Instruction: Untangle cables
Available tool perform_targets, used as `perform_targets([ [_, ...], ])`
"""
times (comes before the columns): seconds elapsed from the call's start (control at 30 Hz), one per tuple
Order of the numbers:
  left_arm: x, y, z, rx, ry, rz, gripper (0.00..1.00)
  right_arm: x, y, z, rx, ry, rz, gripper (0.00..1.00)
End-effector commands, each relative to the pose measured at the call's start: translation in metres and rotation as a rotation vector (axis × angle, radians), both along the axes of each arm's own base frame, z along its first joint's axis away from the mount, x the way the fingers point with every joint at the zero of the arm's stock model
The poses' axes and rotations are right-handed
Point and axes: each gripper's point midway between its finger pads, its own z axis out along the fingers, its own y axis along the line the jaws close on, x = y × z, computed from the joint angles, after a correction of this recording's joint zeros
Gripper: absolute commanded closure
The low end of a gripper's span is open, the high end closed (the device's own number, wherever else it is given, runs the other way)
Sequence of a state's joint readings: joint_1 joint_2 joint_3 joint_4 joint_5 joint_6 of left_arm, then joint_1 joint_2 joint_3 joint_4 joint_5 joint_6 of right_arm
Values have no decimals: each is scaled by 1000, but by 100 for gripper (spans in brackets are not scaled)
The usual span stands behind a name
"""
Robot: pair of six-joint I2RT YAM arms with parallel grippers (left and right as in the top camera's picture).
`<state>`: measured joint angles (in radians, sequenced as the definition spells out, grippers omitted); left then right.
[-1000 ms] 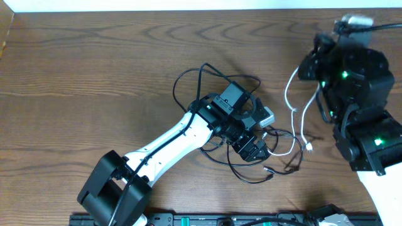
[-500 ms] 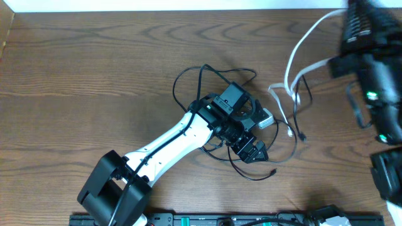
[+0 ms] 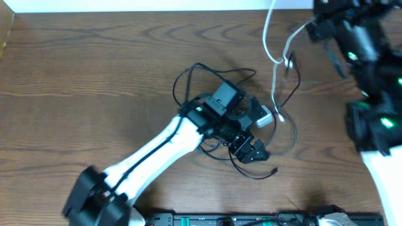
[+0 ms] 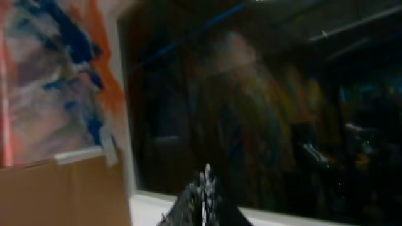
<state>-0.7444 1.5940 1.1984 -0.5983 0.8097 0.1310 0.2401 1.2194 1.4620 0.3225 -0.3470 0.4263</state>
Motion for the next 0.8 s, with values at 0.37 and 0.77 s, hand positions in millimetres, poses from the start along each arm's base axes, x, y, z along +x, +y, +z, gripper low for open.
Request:
perform_targets([
  [0.37, -19, 42, 97, -153, -152, 64, 15, 98, 36, -237, -171, 859, 172, 99],
  [0.77, -20, 110, 128, -23, -430, 296, 16, 40, 104, -133, -210, 274, 766, 99],
])
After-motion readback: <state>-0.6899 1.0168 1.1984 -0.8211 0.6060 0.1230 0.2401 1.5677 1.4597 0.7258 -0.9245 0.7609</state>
